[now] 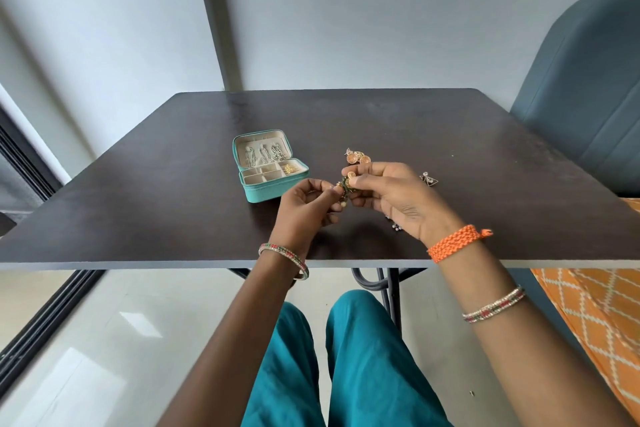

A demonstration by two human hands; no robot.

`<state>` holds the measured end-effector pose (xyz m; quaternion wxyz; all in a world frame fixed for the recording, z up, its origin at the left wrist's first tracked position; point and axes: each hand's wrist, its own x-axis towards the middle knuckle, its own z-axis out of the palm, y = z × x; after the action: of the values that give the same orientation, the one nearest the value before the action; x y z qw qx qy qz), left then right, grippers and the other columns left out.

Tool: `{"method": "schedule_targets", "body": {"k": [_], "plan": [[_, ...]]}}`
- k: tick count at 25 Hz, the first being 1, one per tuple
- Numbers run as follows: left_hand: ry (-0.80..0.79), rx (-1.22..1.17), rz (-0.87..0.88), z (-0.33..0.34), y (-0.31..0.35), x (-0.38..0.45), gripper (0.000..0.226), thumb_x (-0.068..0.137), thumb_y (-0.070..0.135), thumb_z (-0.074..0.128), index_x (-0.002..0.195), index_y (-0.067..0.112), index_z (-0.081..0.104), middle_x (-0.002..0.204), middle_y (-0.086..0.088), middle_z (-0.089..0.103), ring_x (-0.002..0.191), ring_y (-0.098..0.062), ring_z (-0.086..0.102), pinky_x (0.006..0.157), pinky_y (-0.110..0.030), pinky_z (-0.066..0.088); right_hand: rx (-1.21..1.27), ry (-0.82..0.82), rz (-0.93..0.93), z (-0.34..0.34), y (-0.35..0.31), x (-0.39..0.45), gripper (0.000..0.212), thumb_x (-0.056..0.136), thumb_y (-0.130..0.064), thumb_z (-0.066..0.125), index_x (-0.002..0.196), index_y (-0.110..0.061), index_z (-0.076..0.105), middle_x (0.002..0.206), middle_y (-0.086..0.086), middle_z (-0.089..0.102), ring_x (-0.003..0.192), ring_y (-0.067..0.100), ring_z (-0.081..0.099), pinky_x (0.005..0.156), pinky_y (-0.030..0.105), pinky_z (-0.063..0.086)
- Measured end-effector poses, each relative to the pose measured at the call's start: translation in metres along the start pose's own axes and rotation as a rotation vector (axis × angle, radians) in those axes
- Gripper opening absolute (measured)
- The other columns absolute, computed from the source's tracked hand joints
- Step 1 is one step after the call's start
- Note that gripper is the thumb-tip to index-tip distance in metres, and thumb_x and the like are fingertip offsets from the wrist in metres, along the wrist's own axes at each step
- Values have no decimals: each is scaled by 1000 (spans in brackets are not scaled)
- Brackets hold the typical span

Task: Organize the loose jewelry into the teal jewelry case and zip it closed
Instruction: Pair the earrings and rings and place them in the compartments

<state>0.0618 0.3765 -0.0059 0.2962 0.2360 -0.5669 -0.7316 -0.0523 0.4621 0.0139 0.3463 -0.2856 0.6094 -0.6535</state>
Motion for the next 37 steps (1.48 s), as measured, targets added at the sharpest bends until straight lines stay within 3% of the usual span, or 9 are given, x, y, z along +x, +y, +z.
{"method": "schedule_targets", "body": {"k": [5,11,18,22,28,33,37], "plan": [[-2,39,15,-4,4,-5,12,86,0,59,86,11,64,66,-2,62,51,-3,53,49,-15,47,144,-11,53,6,3,-6,14,90,-4,57,100,1,66,87,11,66,79,17,64,65,22,56],[132,157,103,-5,2,-8,4,81,19,70,78,17,70,58,11,66,52,3,52,52,-14,43,-117,54,-61,12,-5,-6,10,86,-1,64,89,-7,70,86,8,68,78,13,65,66,20,55],[40,54,149,-3,4,-8,11,88,5,59,86,15,63,62,8,67,57,0,59,61,-15,52,-288,112,-138,11,-5,-10,12,82,-6,70,92,-12,72,87,9,71,67,6,62,48,15,45],[-65,138,253,-10,4,-6,20,87,-2,57,90,14,47,71,-8,61,58,-2,60,60,-17,53,-317,-10,-73,5,-7,-12,16,85,-6,67,100,-8,71,88,13,69,67,9,54,56,20,47],[-96,251,372,-13,8,-2,20,84,-6,59,79,12,51,71,-7,61,60,-2,61,63,-17,54,-307,-172,0,0,-19,-13,21,86,-4,63,105,4,65,112,30,63,85,16,55,60,19,48],[-71,275,367,-12,5,-3,12,84,-3,61,87,9,60,76,-6,65,63,-2,64,64,-17,55,-391,-104,-21,1,-20,-8,7,85,-7,66,90,-2,68,85,18,64,79,20,56,55,18,48],[-77,217,211,-12,3,-7,7,81,3,66,82,7,61,72,-8,65,60,-6,63,65,-19,56,-476,18,-84,4,-12,-7,5,85,-12,68,79,-12,68,86,16,70,74,15,59,55,20,48]]}}
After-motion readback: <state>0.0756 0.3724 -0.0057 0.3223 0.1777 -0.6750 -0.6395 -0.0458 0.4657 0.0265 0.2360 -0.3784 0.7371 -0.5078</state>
